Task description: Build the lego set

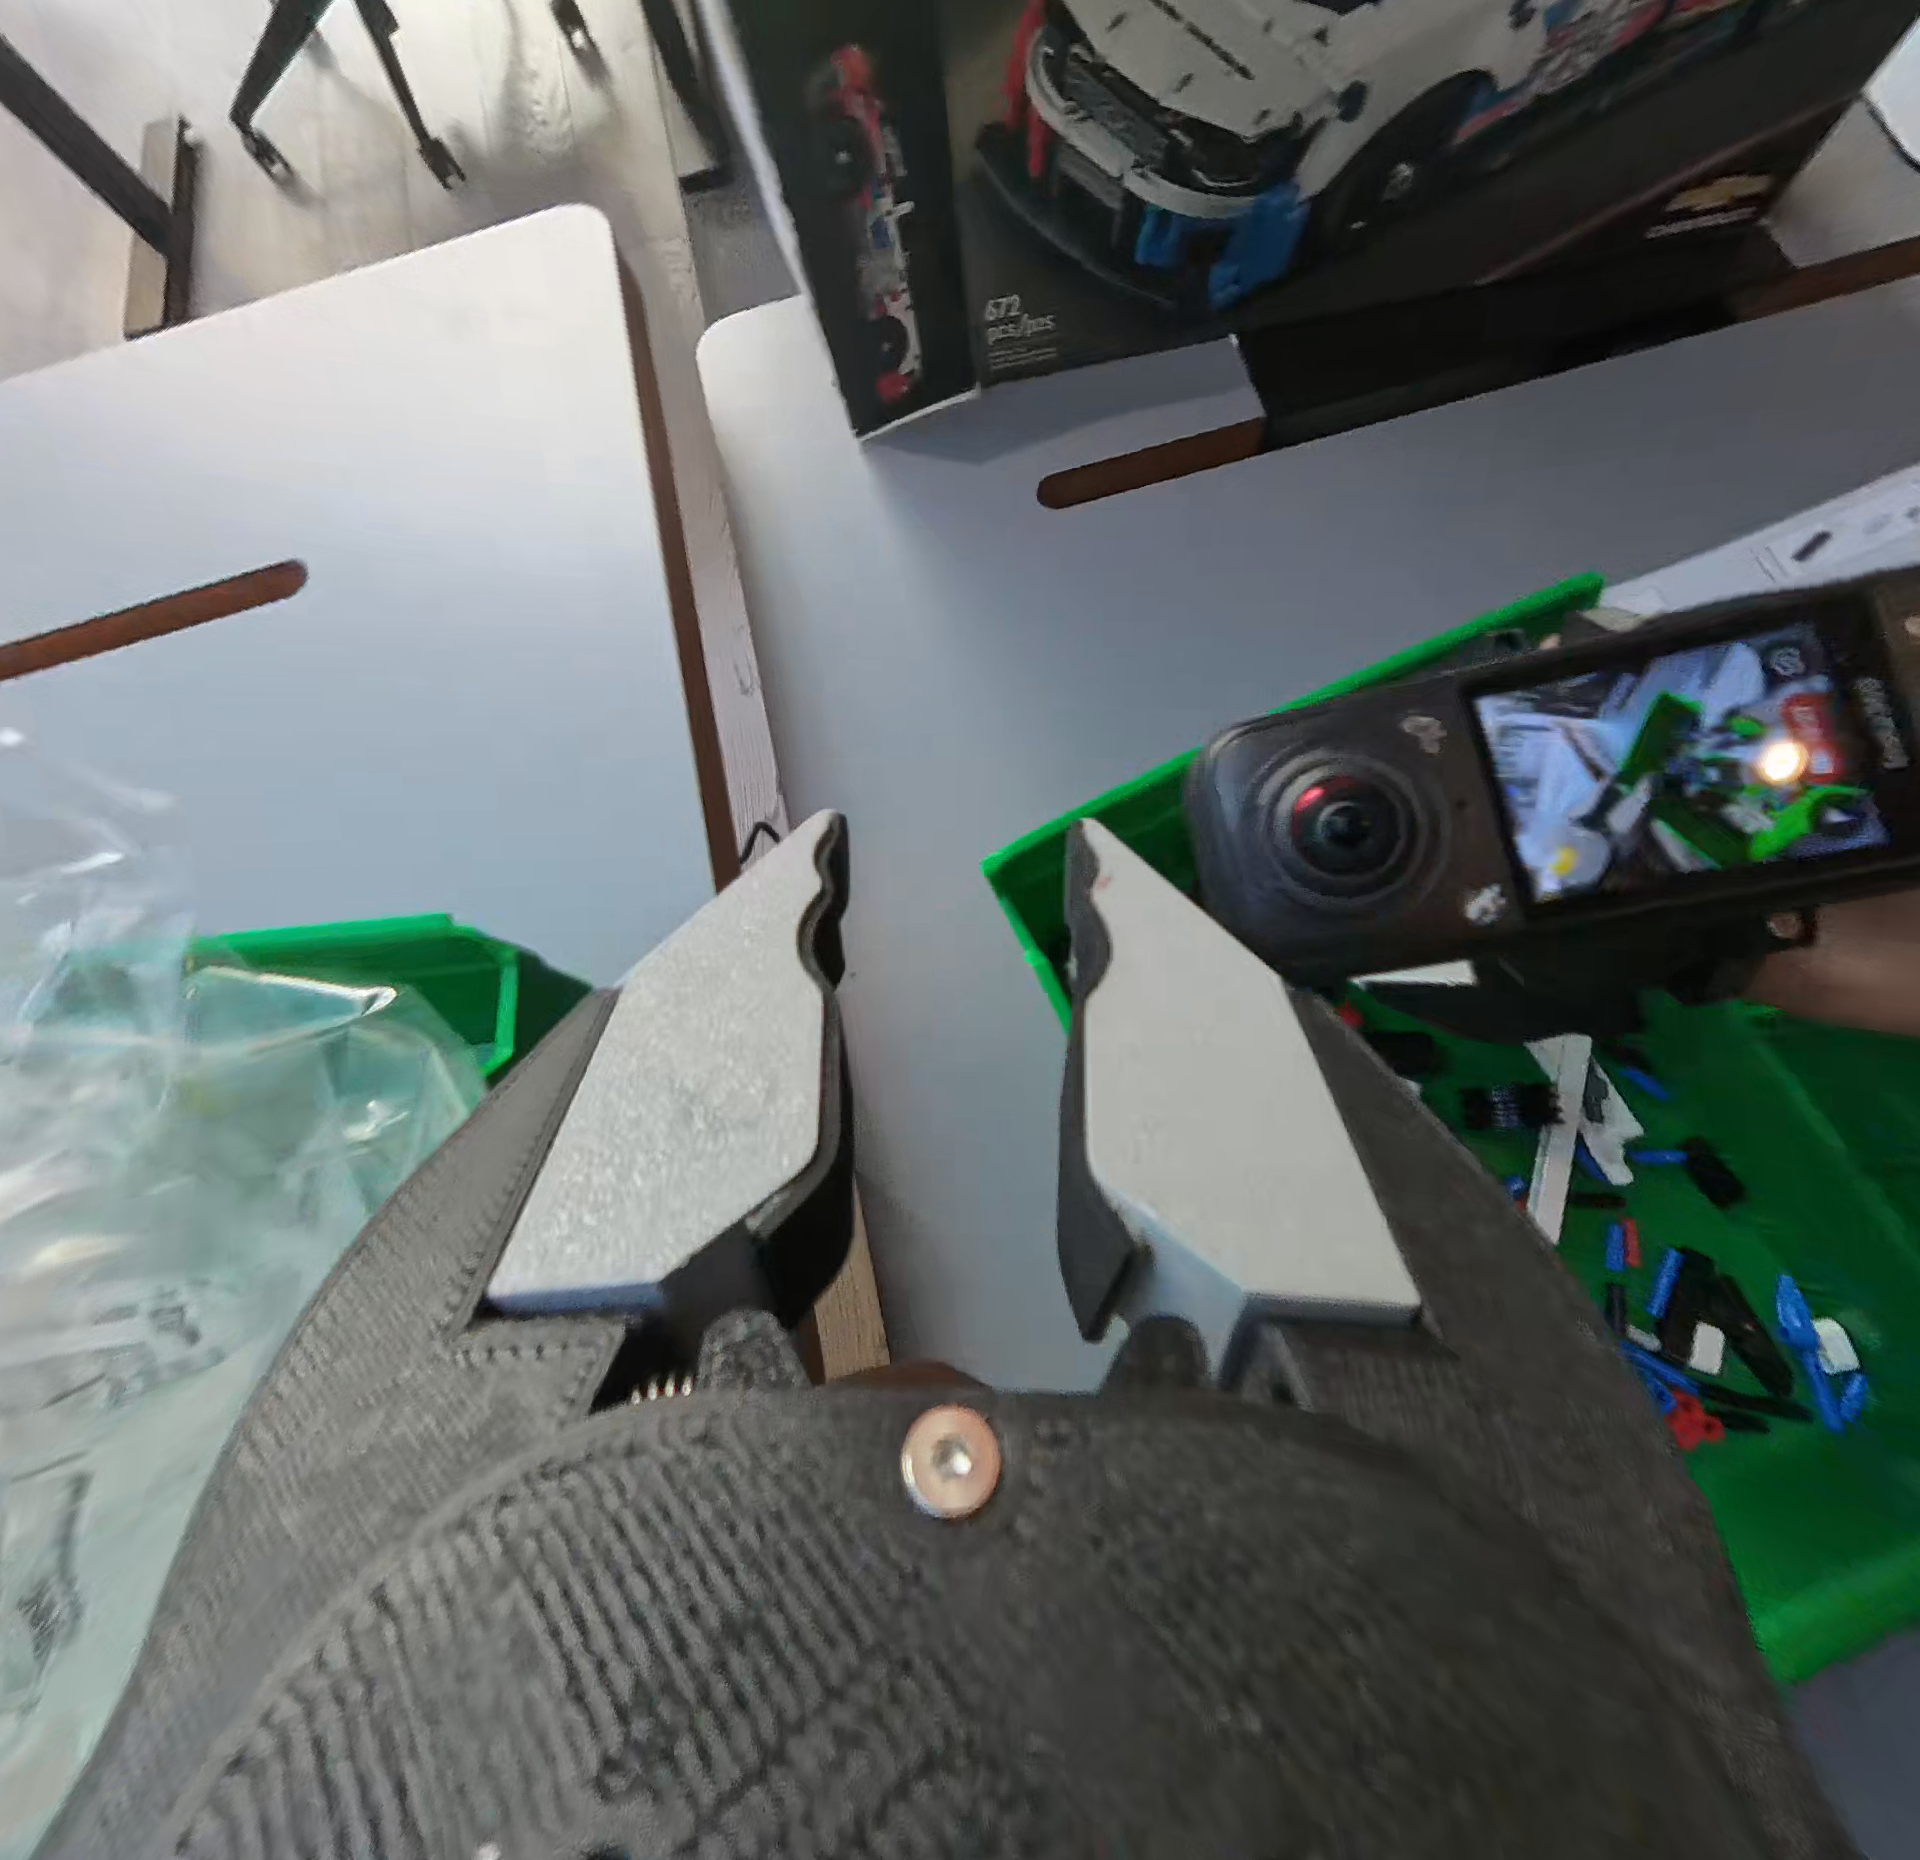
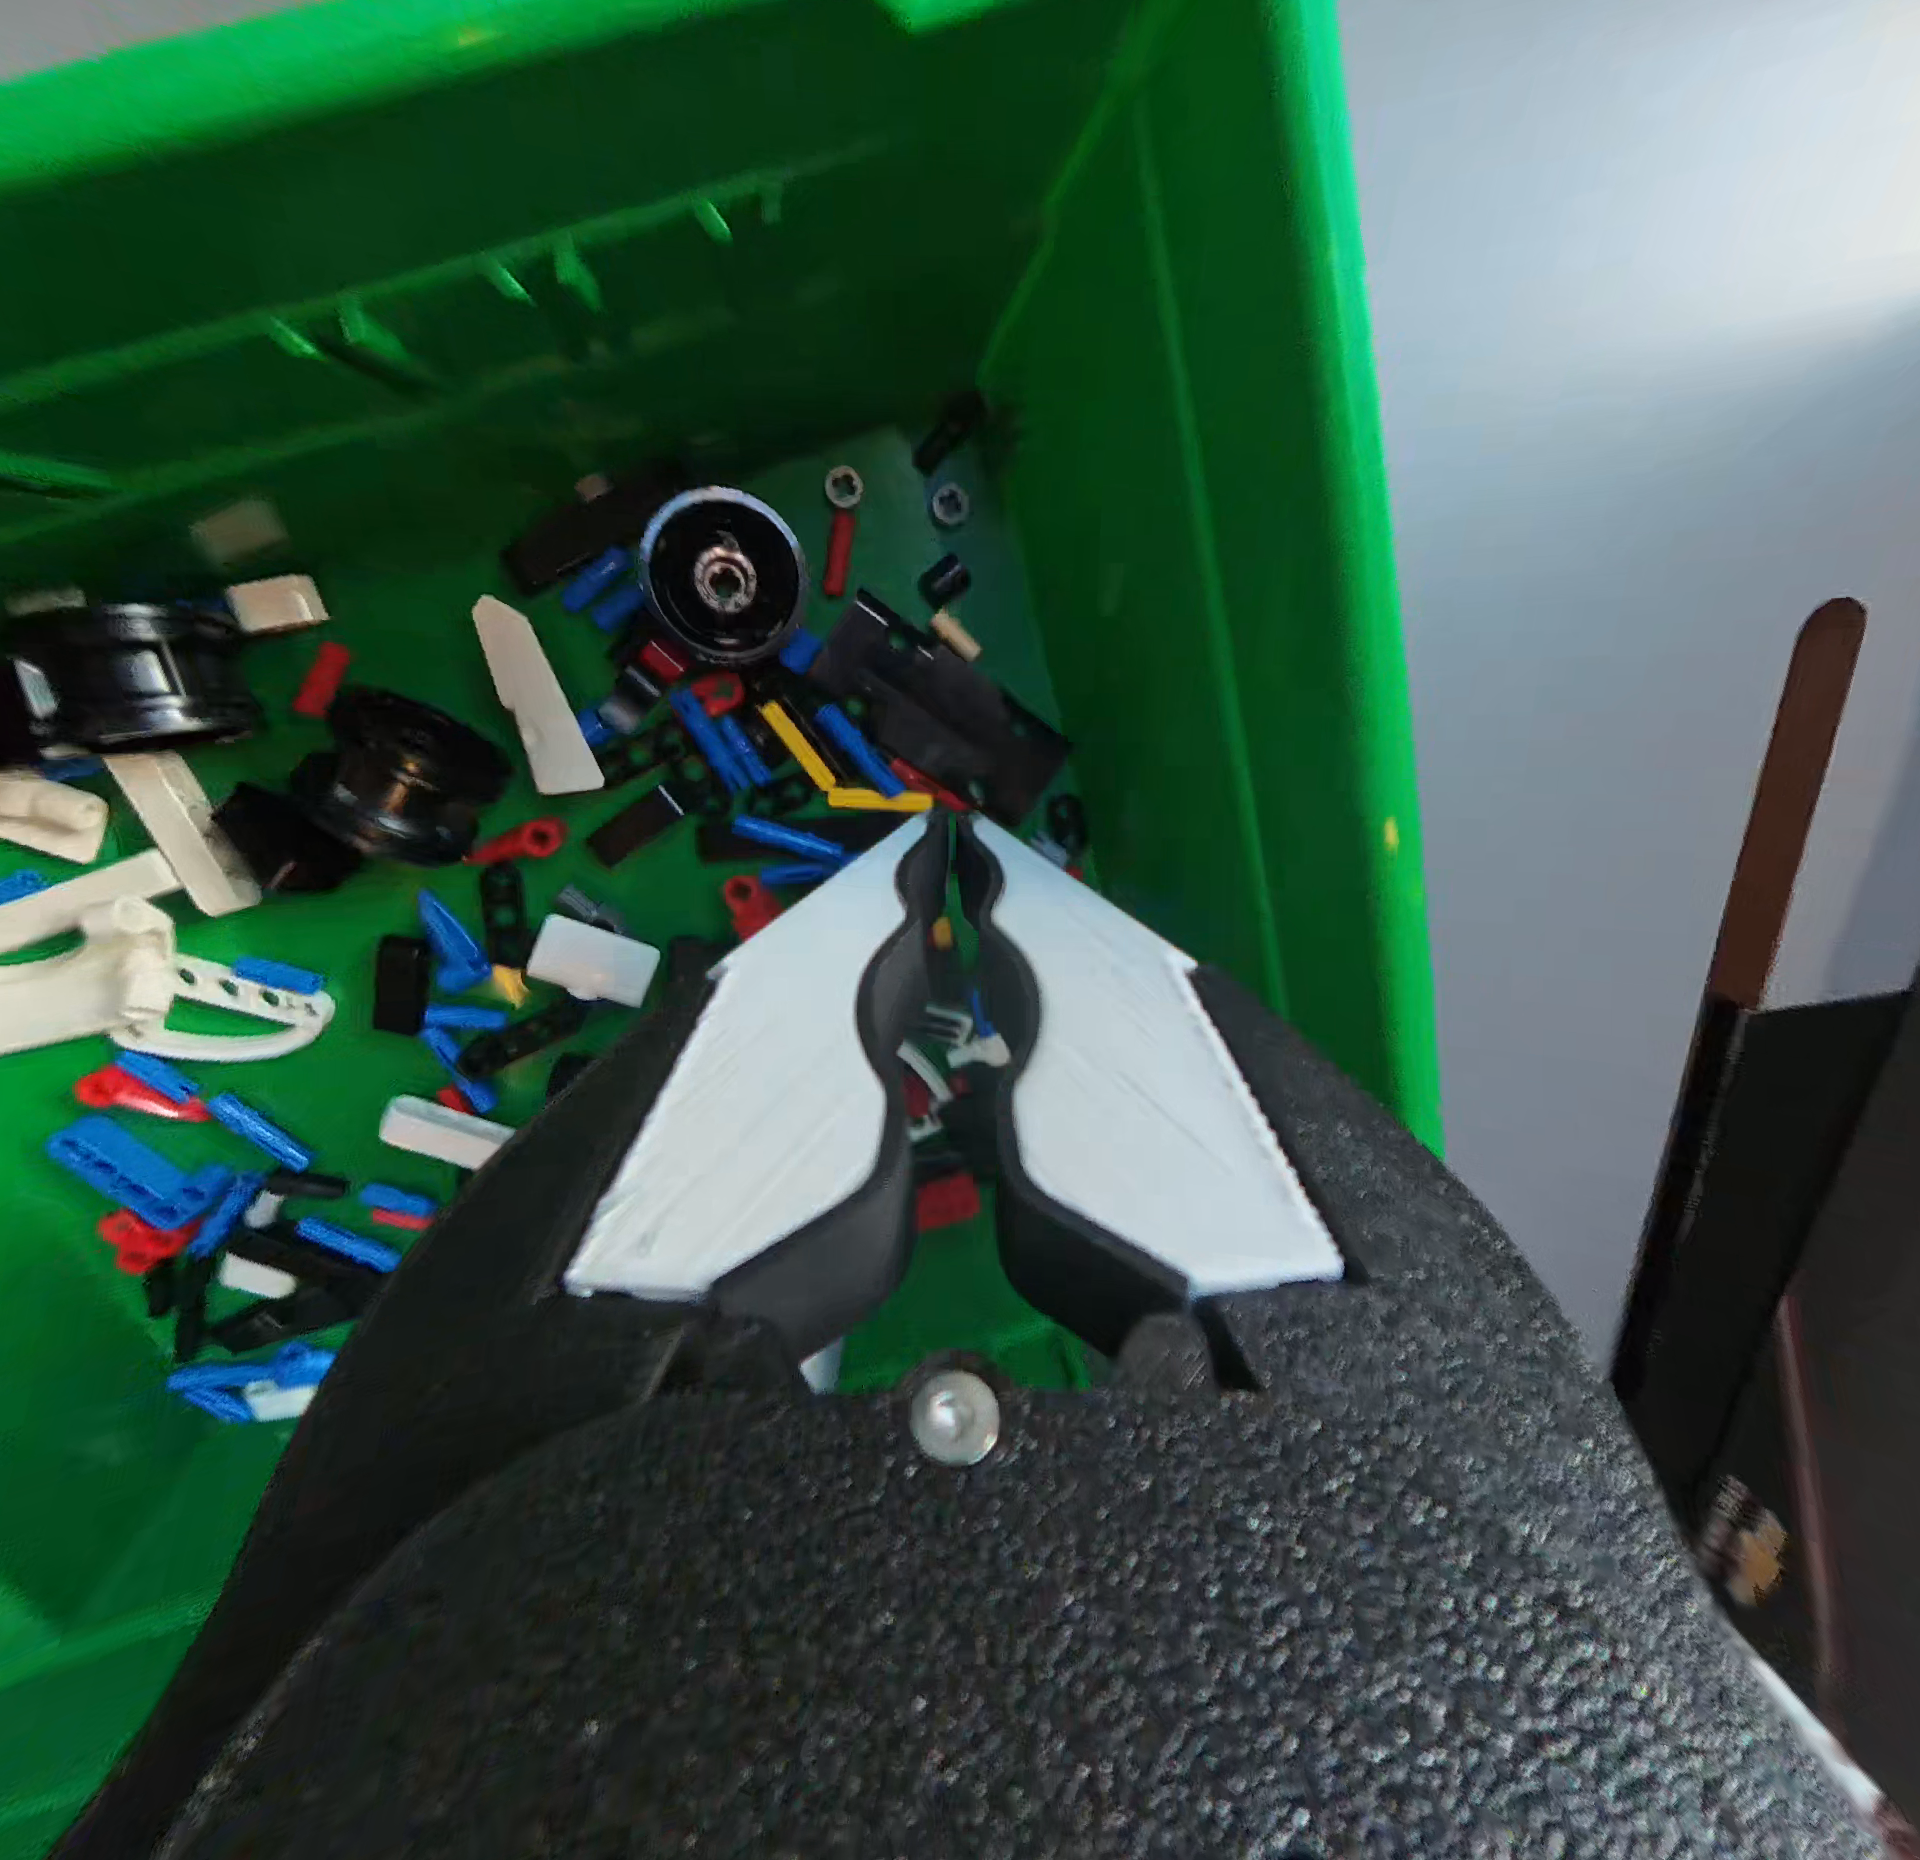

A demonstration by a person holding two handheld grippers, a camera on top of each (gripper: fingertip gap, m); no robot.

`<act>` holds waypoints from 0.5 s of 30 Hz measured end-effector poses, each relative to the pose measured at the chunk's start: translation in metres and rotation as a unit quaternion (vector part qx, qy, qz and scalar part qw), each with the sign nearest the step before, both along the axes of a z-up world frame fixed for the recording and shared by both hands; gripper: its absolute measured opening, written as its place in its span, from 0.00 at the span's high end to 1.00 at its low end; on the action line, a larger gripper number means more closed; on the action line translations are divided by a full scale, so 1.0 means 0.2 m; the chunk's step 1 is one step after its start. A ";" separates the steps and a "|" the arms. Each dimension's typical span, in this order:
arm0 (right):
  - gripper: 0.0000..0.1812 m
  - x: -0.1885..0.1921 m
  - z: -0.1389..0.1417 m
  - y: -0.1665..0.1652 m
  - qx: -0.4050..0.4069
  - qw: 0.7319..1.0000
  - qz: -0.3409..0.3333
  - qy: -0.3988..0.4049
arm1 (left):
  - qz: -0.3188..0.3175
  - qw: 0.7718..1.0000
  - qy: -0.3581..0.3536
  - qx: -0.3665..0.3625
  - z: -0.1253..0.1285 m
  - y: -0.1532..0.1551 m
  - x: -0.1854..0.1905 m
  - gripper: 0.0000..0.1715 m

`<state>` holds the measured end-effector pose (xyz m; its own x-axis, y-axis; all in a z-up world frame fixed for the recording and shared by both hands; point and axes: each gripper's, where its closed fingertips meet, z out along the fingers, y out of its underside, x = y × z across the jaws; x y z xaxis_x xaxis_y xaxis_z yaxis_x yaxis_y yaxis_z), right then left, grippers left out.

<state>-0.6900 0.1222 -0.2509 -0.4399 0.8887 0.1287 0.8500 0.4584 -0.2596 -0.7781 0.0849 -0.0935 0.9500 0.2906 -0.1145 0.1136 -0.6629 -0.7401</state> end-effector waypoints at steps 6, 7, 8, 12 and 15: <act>1.00 0.01 -0.13 0.02 0.013 0.997 -0.061 -0.043 | 0.033 0.998 -0.015 0.056 0.11 -0.04 -0.09 0.76; 1.00 0.04 -0.16 0.01 0.025 0.996 -0.051 -0.061 | 0.025 0.998 -0.019 0.058 0.11 -0.04 -0.07 0.76; 1.00 0.06 -0.16 -0.01 0.028 0.997 -0.038 -0.066 | 0.017 0.998 -0.012 0.062 0.12 -0.03 -0.05 0.76; 1.00 0.31 -0.16 -0.19 -0.021 0.982 0.037 -0.184 | 0.014 0.998 -0.009 0.056 0.12 -0.02 -0.04 0.75; 1.00 0.18 -0.08 0.06 0.093 0.988 -0.005 -0.122 | 0.016 0.998 -0.013 0.058 0.12 -0.03 -0.04 0.75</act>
